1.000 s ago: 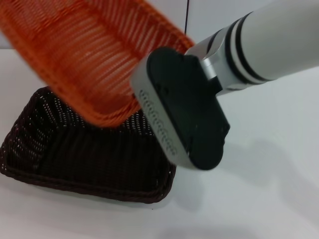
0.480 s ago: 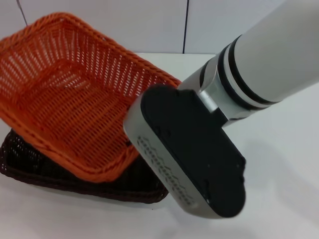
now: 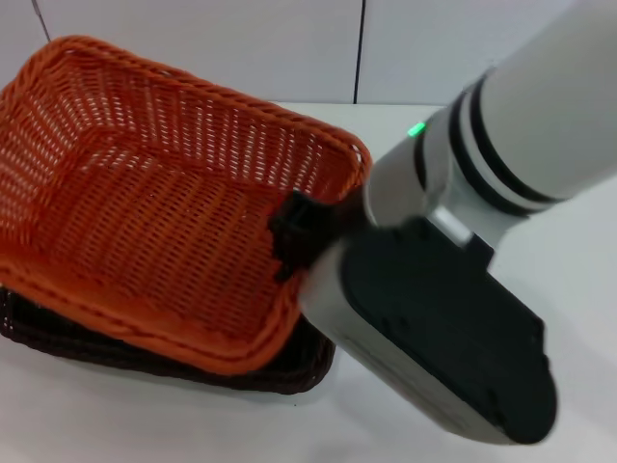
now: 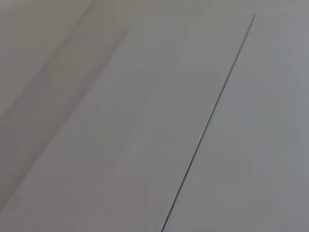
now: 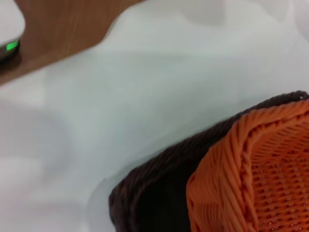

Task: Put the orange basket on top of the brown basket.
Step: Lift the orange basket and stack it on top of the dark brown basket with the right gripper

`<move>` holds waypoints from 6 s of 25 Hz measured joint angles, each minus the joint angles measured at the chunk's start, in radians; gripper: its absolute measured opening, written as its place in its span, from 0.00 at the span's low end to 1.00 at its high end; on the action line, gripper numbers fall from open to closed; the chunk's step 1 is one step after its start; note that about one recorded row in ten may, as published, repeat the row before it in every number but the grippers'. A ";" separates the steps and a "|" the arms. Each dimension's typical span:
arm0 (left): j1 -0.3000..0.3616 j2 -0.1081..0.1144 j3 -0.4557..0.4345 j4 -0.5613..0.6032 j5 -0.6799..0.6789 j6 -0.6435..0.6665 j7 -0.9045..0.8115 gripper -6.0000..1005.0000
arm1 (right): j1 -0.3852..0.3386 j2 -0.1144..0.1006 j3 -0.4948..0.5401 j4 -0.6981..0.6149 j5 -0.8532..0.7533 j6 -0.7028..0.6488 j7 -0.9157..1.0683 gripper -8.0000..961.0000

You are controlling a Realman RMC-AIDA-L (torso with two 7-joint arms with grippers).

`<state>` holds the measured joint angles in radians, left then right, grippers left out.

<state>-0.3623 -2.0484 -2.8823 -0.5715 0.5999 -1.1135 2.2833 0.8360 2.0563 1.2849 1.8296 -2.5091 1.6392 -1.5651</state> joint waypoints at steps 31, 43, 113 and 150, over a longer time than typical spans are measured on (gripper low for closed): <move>0.037 0.000 0.000 0.078 -0.083 -0.109 0.012 0.66 | -0.223 0.028 -0.234 0.112 -0.309 -0.177 -0.015 0.37; 0.046 0.000 0.000 0.079 -0.093 -0.113 0.010 0.66 | -0.234 0.026 -0.228 0.164 -0.349 -0.235 0.051 0.36; 0.075 -0.002 0.000 0.105 -0.110 -0.250 -0.001 0.66 | -0.294 0.022 -0.399 -0.039 -0.417 -0.579 0.292 0.41; 0.081 0.001 0.007 0.128 -0.103 -0.226 -0.025 0.66 | -0.444 0.019 -0.327 0.202 -0.415 -0.504 0.263 0.47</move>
<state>-0.2809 -2.0479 -2.8750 -0.4436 0.4969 -1.3396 2.2579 0.3918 2.0755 0.9575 2.0311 -2.9240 1.1352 -1.3024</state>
